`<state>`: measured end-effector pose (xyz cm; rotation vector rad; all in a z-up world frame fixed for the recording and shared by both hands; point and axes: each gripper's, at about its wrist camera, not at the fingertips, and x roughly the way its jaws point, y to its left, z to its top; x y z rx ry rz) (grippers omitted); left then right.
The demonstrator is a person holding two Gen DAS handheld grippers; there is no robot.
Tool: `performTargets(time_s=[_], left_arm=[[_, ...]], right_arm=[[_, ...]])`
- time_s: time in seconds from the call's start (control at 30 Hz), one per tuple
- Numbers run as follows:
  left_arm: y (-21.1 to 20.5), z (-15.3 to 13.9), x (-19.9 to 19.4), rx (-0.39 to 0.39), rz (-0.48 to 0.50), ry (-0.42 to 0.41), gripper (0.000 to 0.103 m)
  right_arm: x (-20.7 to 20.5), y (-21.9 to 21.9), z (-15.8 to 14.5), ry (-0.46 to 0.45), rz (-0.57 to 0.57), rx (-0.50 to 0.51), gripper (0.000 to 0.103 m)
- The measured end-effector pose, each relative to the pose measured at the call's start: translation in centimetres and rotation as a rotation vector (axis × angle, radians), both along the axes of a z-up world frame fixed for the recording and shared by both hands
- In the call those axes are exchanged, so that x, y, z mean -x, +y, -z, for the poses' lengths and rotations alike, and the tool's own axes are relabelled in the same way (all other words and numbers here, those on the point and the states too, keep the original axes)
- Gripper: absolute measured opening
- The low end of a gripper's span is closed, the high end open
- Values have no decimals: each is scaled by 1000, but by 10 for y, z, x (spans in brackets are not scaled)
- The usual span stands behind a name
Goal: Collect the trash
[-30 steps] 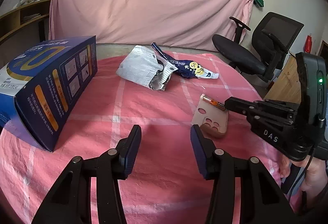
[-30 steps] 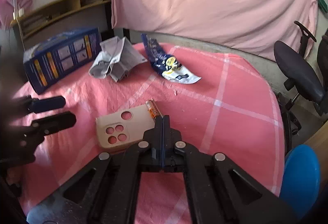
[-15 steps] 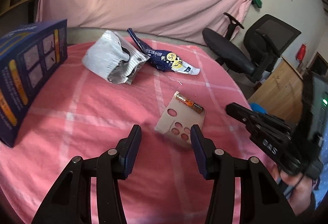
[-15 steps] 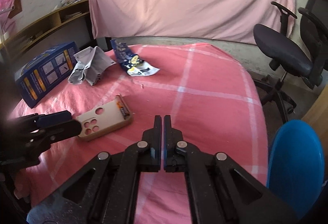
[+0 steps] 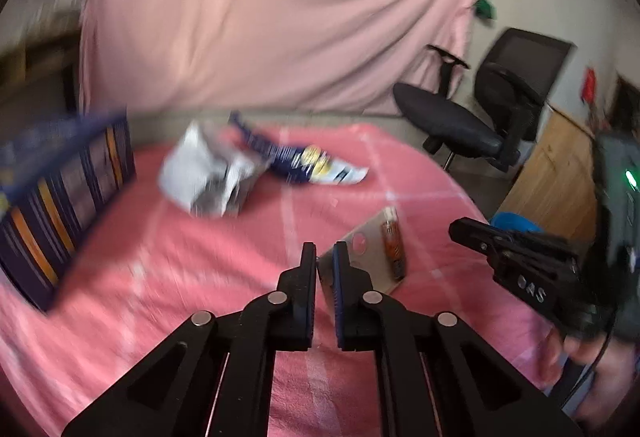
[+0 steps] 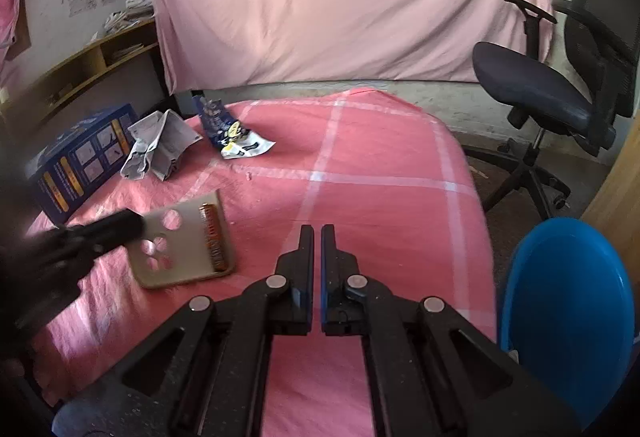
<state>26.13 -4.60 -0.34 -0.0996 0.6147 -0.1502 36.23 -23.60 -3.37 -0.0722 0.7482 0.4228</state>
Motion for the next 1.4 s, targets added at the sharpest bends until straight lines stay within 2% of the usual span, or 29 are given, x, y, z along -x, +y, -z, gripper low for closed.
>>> performTargets(time_s=[0.07, 0.17, 0.3, 0.43, 0.57, 0.73, 0.8, 0.93, 1.0, 1.4], left_arm=[[-11, -1, 11, -83, 39, -49, 3], [-20, 1, 25, -140, 80, -83, 2], [-39, 5, 24, -155, 120, -74, 1], [-51, 13, 7, -148, 164, 3, 1], [-55, 13, 4, -130, 183, 23, 1], [-72, 15, 7, -213, 198, -5, 1], [-69, 16, 4, -206, 180, -2, 1], [-46, 15, -1, -124, 116, 28, 0], [-37, 14, 0, -113, 76, 28, 0], [16, 11, 12, -49, -72, 46, 0]], right_arm=[[1, -4, -1, -2, 10, -7, 16], [3, -10, -1, -6, 19, -11, 16], [9, -17, -2, -10, 22, -16, 16], [16, -25, -2, -8, 19, -36, 17], [19, -30, -1, -1, 21, -53, 21], [20, -38, -1, 9, 33, -72, 26], [21, -40, -1, 13, 37, -79, 27], [23, -37, 0, 18, 13, -79, 29], [25, -32, 1, 17, -8, -63, 31], [34, 37, 11, 77, -195, -50, 51]])
